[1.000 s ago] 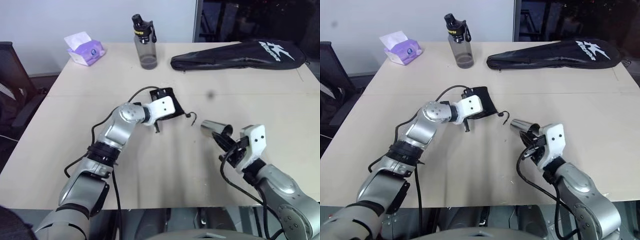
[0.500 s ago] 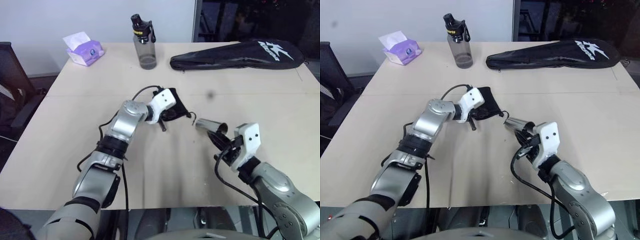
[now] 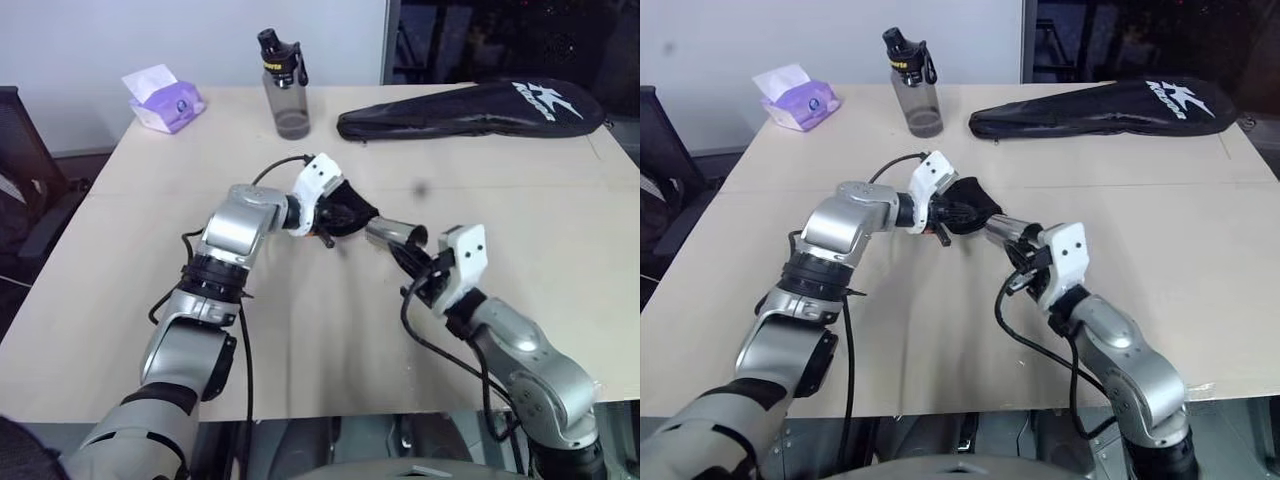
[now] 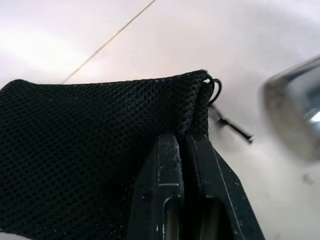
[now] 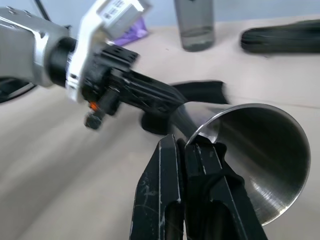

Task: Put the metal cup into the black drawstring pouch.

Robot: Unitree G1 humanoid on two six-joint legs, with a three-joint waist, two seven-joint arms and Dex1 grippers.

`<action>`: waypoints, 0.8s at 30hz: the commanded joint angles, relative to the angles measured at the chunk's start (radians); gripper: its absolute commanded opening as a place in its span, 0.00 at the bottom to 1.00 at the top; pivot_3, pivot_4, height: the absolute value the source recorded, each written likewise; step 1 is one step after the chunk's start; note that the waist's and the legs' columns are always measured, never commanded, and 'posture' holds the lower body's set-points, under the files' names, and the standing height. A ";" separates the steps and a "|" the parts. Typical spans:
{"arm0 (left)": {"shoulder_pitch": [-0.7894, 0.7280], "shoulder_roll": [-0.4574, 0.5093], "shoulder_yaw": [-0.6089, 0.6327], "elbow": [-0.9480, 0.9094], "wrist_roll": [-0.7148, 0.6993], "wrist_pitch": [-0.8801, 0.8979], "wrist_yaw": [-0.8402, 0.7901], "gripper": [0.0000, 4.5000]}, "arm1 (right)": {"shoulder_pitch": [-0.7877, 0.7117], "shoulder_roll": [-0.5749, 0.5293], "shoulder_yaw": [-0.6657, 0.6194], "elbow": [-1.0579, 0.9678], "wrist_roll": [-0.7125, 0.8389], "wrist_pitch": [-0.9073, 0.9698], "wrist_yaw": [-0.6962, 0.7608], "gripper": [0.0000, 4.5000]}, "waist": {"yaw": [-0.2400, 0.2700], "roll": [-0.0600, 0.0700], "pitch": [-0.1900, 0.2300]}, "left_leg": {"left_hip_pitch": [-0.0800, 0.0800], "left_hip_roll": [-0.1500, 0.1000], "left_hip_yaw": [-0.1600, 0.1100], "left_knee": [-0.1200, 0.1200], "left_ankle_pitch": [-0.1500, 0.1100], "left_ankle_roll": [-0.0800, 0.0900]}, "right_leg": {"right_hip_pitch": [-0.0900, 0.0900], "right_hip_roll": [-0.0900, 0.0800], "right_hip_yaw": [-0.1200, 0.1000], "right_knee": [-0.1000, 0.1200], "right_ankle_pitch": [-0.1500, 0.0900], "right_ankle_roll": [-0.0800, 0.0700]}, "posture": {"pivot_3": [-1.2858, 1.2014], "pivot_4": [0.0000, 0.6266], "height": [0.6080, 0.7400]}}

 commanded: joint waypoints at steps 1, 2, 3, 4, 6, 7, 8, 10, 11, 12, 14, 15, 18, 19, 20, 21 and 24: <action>-0.028 -0.022 0.027 -0.065 -0.047 0.072 0.035 0.04 | -0.039 0.075 -0.015 0.096 0.011 -0.099 0.026 0.00 | -0.002 0.000 0.000 | 0.000 0.000 0.000 0.000 0.000 -0.001 | 0.000 0.000 0.000 0.000 0.000 0.000 | 0.52 0.24 1.00; -0.029 -0.029 0.032 -0.077 -0.058 0.094 0.047 0.04 | -0.045 0.093 -0.025 0.129 0.011 -0.121 0.029 0.00 | -0.002 0.000 0.000 | 0.000 0.000 0.000 0.000 0.001 -0.002 | 0.000 0.000 0.000 0.000 0.000 0.000 | 0.52 0.24 1.00; -0.028 -0.034 0.036 -0.091 -0.068 0.117 0.056 0.04 | -0.048 0.104 -0.029 0.154 0.008 -0.135 0.035 0.00 | -0.002 0.000 0.000 | 0.000 0.000 0.000 0.000 0.002 -0.003 | 0.000 0.000 0.000 0.000 0.000 0.000 | 0.52 0.24 1.00; -0.024 -0.037 0.038 -0.107 -0.075 0.135 0.065 0.04 | -0.047 0.108 -0.025 0.175 -0.001 -0.150 0.043 0.00 | -0.002 0.000 0.000 | 0.000 0.000 0.000 0.000 0.002 -0.003 | 0.000 0.000 0.001 0.000 0.000 0.000 | 0.52 0.24 1.00; -0.016 -0.042 0.046 -0.132 -0.087 0.166 0.087 0.04 | -0.041 0.113 -0.016 0.201 -0.009 -0.166 0.055 0.00 | -0.002 0.000 0.000 | 0.000 0.000 0.001 0.000 0.002 -0.003 | 0.000 -0.001 0.001 -0.001 0.000 0.000 | 0.52 0.24 1.00; -0.013 -0.048 0.058 -0.139 -0.096 0.191 0.103 0.04 | -0.038 0.112 -0.006 0.217 -0.017 -0.175 0.062 0.00 | -0.002 0.000 0.000 | 0.000 0.000 0.001 0.000 0.002 -0.003 | 0.000 -0.001 0.001 -0.001 0.000 0.000 | 0.52 0.24 1.00; -0.011 -0.054 0.067 -0.145 -0.104 0.211 0.115 0.04 | -0.036 0.110 0.003 0.231 -0.026 -0.182 0.068 0.00 | -0.002 0.000 0.000 | 0.000 0.000 0.001 0.000 0.002 -0.003 | 0.000 -0.001 0.001 -0.001 0.000 0.000 | 0.52 0.24 1.00; -0.002 -0.069 0.082 -0.160 -0.118 0.249 0.144 0.04 | -0.038 0.117 0.029 0.292 -0.050 -0.211 0.089 0.00 | -0.003 0.000 0.000 | 0.000 0.000 0.000 0.000 0.002 -0.003 | 0.000 0.000 0.001 0.000 0.000 0.000 | 0.52 0.24 1.00; 0.003 -0.077 0.087 -0.163 -0.123 0.260 0.157 0.04 | -0.042 0.126 0.039 0.327 -0.059 -0.229 0.101 0.00 | -0.004 0.000 0.000 | 0.000 0.000 0.000 0.000 0.002 -0.003 | 0.000 0.000 0.001 0.000 0.000 0.000 | 0.52 0.24 1.00; 0.006 -0.082 0.090 -0.166 -0.127 0.268 0.168 0.04 | -0.045 0.133 0.045 0.352 -0.066 -0.243 0.111 0.00 | -0.004 0.000 0.000 | 0.000 0.000 0.000 0.000 0.002 -0.003 | 0.000 0.000 0.001 0.000 0.000 0.000 | 0.52 0.24 1.00; 0.011 -0.085 0.093 -0.169 -0.136 0.279 0.183 0.04 | -0.059 0.134 0.056 0.398 -0.098 -0.273 0.120 0.00 | -0.004 0.000 0.000 | 0.000 0.000 0.000 0.000 0.002 -0.003 | 0.000 0.000 0.001 0.000 0.000 0.000 | 0.52 0.24 1.00; 0.012 -0.085 0.095 -0.171 -0.142 0.285 0.189 0.04 | -0.066 0.132 0.063 0.416 -0.117 -0.285 0.123 0.00 | -0.009 0.000 0.000 | 0.000 0.000 0.001 0.000 0.002 -0.003 | 0.000 0.000 0.001 0.000 0.000 0.000 | 0.52 0.24 1.00; 0.003 -0.083 0.099 -0.185 -0.172 0.307 0.194 0.04 | -0.101 0.102 0.108 0.476 -0.211 -0.343 0.134 0.00 | -0.008 0.000 0.000 | 0.002 0.000 0.001 0.000 0.002 -0.004 | 0.000 0.000 0.003 0.000 0.000 0.000 | 0.52 0.24 1.00; -0.003 -0.083 0.102 -0.193 -0.189 0.323 0.190 0.04 | -0.117 0.095 0.119 0.500 -0.248 -0.373 0.130 0.00 | -0.008 0.000 0.000 | 0.002 0.000 0.001 -0.001 0.002 -0.004 | 0.000 0.000 0.002 0.000 0.000 0.000 | 0.52 0.24 1.00; -0.006 -0.080 0.102 -0.202 -0.205 0.338 0.185 0.04 | -0.134 0.097 0.120 0.528 -0.270 -0.402 0.123 0.00 | -0.008 0.000 0.000 | 0.002 0.000 0.001 -0.001 0.002 -0.004 | 0.000 0.000 0.002 0.000 0.000 0.000 | 0.52 0.24 1.00; -0.009 -0.077 0.105 -0.215 -0.223 0.359 0.179 0.04 | -0.151 0.106 0.112 0.556 -0.282 -0.437 0.115 0.00 | -0.008 0.000 0.000 | 0.002 0.000 0.001 -0.001 0.002 -0.004 | 0.000 0.000 0.003 0.001 0.000 0.000 | 0.52 0.24 1.00; -0.012 -0.070 0.125 -0.244 -0.273 0.413 0.179 0.04 | -0.197 0.167 0.055 0.628 -0.246 -0.536 0.121 0.00 | -0.008 0.000 0.000 | 0.002 0.000 0.001 -0.001 0.003 -0.005 | 0.000 0.000 0.003 0.001 0.000 0.000 | 0.52 0.24 1.00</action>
